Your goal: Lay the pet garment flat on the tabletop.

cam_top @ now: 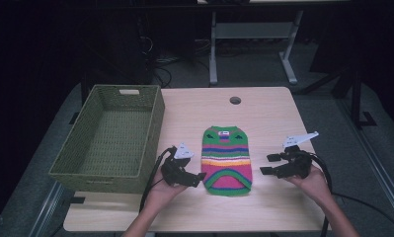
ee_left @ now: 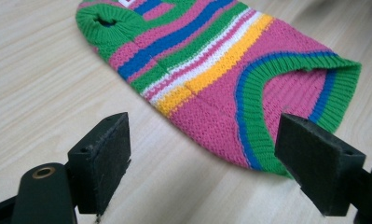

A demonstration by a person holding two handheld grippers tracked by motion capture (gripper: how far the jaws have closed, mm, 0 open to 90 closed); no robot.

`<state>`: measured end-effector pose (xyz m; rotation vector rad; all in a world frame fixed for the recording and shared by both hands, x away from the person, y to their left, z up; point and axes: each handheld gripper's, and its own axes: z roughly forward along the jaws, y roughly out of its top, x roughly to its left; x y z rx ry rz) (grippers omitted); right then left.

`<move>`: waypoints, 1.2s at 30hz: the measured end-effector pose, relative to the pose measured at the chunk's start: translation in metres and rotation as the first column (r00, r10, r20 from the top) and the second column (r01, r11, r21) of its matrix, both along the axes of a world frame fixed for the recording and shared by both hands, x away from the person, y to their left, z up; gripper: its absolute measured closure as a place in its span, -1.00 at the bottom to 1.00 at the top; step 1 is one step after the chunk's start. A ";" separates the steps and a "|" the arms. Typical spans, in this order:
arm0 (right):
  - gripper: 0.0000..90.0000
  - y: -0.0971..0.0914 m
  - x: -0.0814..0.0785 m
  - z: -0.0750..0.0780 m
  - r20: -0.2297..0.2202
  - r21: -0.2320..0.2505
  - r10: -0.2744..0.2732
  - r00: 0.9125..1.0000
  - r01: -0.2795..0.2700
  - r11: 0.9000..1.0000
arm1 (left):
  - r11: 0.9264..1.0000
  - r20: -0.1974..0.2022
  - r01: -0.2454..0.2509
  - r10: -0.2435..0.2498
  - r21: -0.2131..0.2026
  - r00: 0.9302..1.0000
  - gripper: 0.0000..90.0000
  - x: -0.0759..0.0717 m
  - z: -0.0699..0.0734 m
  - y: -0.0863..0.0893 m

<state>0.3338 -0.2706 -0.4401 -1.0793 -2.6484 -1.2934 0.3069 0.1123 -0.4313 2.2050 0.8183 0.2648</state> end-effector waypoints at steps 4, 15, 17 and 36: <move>-0.37 -0.003 -0.005 -0.003 -0.002 -0.022 0.001 1.000 -0.001 1.000 | 1.000 0.001 -0.003 0.003 0.003 1.000 -0.60 -0.003 -0.003 0.001; -0.37 -0.015 -0.024 -0.010 0.011 -0.003 -0.015 1.000 0.015 1.000 | 1.000 0.008 -0.006 0.006 0.011 1.000 -0.61 -0.015 -0.006 0.007; -0.38 -0.019 -0.029 -0.011 0.012 -0.003 -0.019 1.000 0.019 1.000 | 1.000 0.009 -0.003 0.003 0.008 1.000 -0.61 -0.019 -0.006 0.009; -0.42 -0.039 -0.057 -0.027 0.022 0.007 -0.067 0.997 0.067 0.998 | 1.000 -0.006 -0.007 0.007 0.014 1.000 -0.61 -0.039 -0.015 0.024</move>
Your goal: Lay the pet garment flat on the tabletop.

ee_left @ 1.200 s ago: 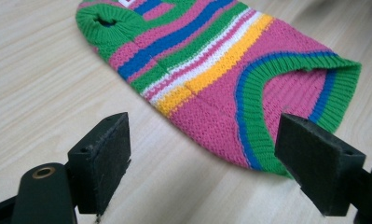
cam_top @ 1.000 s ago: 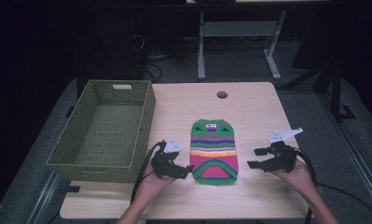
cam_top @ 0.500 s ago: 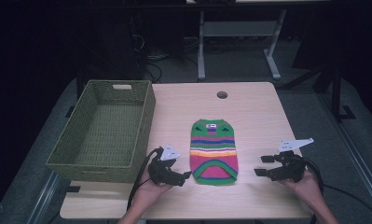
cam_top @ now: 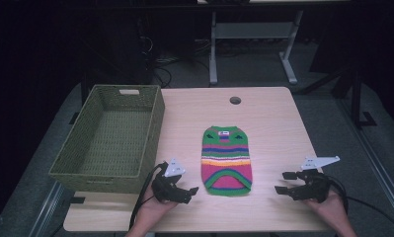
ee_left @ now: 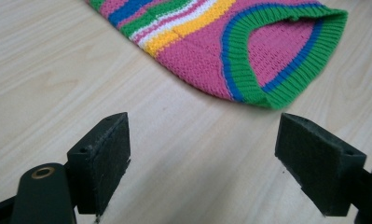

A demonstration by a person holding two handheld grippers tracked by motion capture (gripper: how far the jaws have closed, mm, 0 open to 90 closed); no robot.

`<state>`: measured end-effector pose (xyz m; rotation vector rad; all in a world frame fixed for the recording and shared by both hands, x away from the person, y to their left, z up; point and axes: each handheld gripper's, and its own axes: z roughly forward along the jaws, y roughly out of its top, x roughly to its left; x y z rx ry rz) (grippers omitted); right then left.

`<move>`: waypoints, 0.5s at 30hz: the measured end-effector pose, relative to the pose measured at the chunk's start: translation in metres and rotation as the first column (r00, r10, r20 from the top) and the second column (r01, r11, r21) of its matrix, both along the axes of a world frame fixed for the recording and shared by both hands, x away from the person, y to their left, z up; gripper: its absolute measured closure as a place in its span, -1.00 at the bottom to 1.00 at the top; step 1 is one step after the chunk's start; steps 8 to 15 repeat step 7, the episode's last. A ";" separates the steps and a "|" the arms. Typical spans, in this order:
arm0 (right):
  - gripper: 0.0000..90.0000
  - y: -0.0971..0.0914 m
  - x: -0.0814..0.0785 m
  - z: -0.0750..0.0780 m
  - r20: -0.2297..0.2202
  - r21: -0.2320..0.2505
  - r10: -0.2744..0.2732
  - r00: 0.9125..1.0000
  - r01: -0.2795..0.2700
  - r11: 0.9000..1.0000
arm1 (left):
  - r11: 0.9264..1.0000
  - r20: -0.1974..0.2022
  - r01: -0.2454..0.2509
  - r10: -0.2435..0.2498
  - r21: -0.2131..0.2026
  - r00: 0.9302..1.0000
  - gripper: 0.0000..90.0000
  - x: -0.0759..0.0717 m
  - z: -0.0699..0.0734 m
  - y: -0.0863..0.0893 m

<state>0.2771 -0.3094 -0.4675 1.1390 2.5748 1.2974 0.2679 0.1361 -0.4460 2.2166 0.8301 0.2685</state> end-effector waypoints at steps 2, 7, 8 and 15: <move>-0.42 -0.001 -0.005 -0.001 0.003 0.005 -0.001 1.000 0.001 1.000 | 1.000 -0.005 0.005 -0.005 -0.004 1.000 -0.61 -0.004 -0.001 0.001; -0.45 -0.005 -0.019 0.001 0.016 0.024 -0.011 1.000 0.010 1.000 | 1.000 -0.007 0.018 -0.018 -0.005 1.000 -0.61 -0.015 -0.006 0.001; -0.45 -0.005 -0.019 0.001 0.016 0.024 -0.011 1.000 0.010 1.000 | 1.000 -0.007 0.018 -0.018 -0.005 1.000 -0.61 -0.015 -0.006 0.001; -0.45 -0.005 -0.019 0.001 0.016 0.024 -0.011 1.000 0.010 1.000 | 1.000 -0.007 0.018 -0.018 -0.005 1.000 -0.61 -0.015 -0.006 0.001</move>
